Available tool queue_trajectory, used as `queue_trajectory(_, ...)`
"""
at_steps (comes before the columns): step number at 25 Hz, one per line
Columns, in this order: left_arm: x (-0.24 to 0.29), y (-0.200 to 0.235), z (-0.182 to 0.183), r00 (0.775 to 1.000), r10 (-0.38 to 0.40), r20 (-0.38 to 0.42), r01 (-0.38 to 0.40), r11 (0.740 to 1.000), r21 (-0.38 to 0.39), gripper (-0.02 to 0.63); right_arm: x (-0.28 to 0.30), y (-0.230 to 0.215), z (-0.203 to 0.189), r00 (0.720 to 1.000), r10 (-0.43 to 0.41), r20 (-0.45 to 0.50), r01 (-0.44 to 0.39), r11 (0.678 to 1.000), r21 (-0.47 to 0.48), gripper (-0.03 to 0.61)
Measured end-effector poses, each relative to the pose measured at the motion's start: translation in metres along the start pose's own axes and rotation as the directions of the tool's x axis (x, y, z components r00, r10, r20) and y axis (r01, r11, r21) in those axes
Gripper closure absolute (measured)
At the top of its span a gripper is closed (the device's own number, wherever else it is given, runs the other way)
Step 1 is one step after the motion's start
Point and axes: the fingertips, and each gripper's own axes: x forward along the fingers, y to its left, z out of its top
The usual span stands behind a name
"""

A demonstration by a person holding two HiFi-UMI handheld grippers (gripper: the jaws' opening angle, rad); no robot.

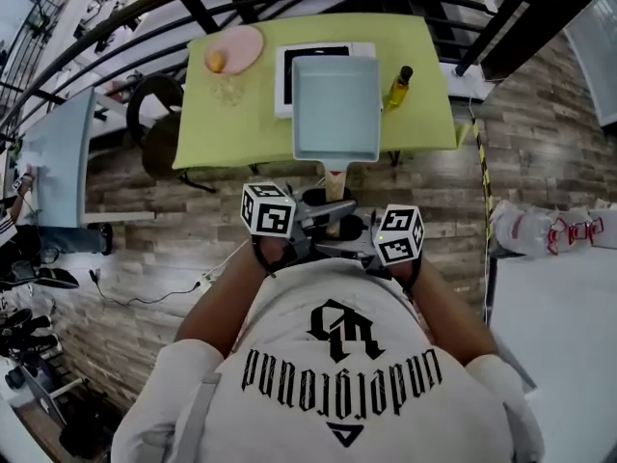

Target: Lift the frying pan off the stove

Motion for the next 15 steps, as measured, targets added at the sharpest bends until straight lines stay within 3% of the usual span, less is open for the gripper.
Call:
queue_trajectory(6,-0.011,-0.020,-0.027,1.000,0.004,-0.022,-0.004,1.000,0.003,0.437,0.010,0.026,-0.020,1.000,0.004,0.012,-0.004,1.000,-0.001,0.403)
queue_trajectory(15,-0.040,-0.040,-0.047,0.995,-0.067,-0.072,0.069,0.997,0.027,0.437,0.041,0.046,-0.032,0.997,-0.060,0.039,0.061,0.998,-0.027,0.400)
